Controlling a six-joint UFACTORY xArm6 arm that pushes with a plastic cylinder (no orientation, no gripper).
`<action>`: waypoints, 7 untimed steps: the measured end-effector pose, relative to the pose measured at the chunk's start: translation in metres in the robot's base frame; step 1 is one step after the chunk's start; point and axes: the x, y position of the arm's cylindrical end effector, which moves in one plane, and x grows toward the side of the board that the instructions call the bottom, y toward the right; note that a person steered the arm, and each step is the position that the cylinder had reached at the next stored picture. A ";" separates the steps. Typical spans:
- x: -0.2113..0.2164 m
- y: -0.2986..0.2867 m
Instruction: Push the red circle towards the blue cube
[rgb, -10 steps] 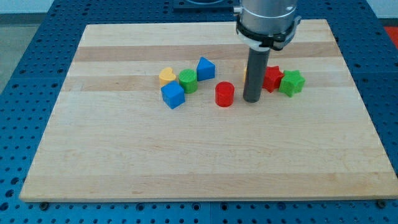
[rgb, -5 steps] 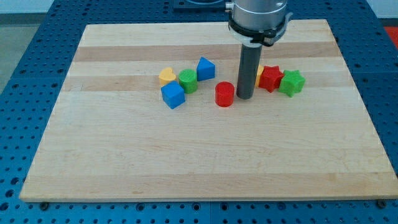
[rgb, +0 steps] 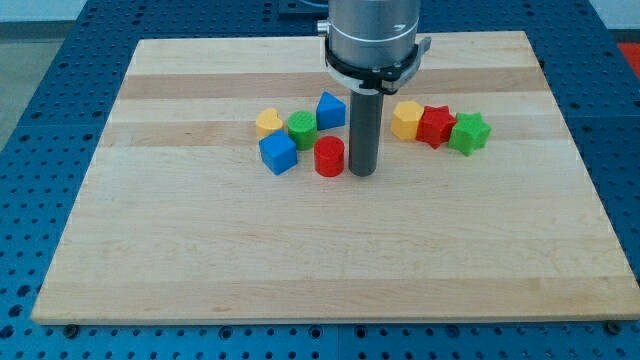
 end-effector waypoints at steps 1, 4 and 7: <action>0.000 0.000; -0.008 -0.020; 0.008 -0.020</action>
